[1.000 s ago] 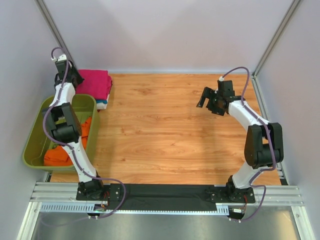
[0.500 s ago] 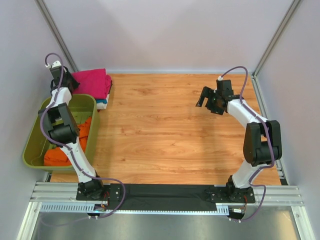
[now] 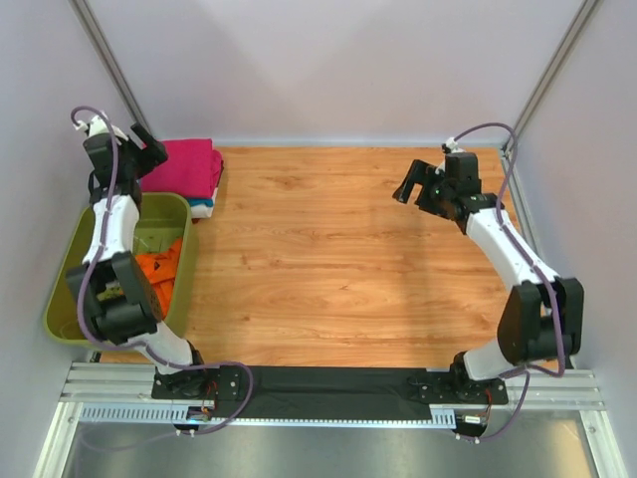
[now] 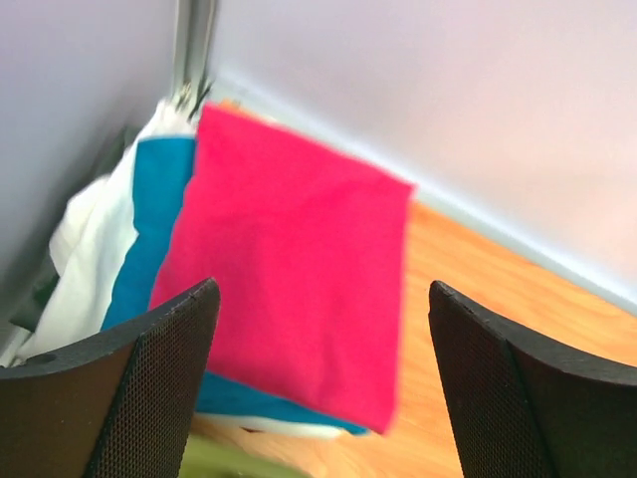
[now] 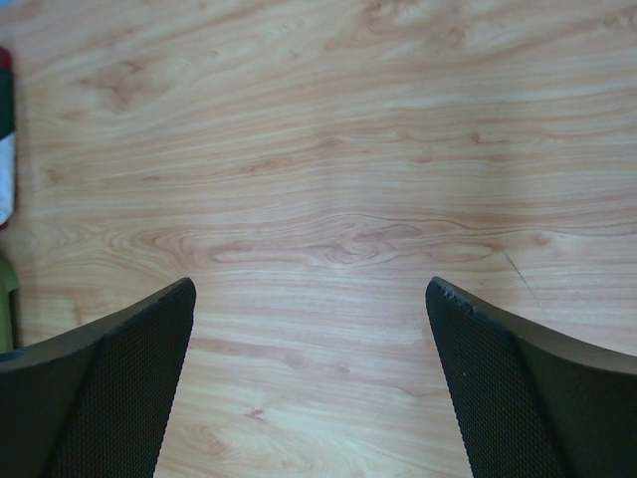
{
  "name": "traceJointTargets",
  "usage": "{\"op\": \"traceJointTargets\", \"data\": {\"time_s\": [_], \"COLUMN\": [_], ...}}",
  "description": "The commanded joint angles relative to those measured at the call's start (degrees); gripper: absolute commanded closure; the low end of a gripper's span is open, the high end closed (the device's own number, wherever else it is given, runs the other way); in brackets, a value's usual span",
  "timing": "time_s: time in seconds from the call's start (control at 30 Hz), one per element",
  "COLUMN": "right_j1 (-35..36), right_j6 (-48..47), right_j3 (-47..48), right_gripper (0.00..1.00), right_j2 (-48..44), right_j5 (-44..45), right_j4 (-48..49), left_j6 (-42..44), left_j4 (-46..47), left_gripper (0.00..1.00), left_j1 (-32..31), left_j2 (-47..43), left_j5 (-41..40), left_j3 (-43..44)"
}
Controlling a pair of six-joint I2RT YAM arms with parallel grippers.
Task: Fold and stack the t-shirts
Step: Neatly place the folded tshirt to the corner
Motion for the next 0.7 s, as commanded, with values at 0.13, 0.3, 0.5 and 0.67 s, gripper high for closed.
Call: {"op": "traceJointTargets", "data": {"time_s": [0.13,0.3,0.5,0.67], "right_j1": [0.3,0.2,0.3,0.2], "right_j6": [-0.8,0.1,1.3,5.0], "right_j3": [-4.8,-7.7,-13.6,-21.5], "right_gripper": [0.00,0.00,0.00,0.00], "right_j2": [-15.2,-24.4,-35.8,-45.9], "right_j5": [-0.8,0.8,5.1,11.8], "right_j4": [1.7,-0.8,-1.4,-3.3], "left_j6": [5.7,5.6,8.4,8.2], "left_j4": [-2.9,-13.0,-31.7,-40.2], "left_gripper": [0.08,0.08,0.06,0.07], "left_j1": [-2.8,-3.6,-6.4,-10.6], "left_j2": [-21.9,-35.1,-50.1,-59.6], "left_j5": [3.8,5.1,1.9,5.6], "left_j3": [-5.3,-9.7,-12.7,-19.0]}}
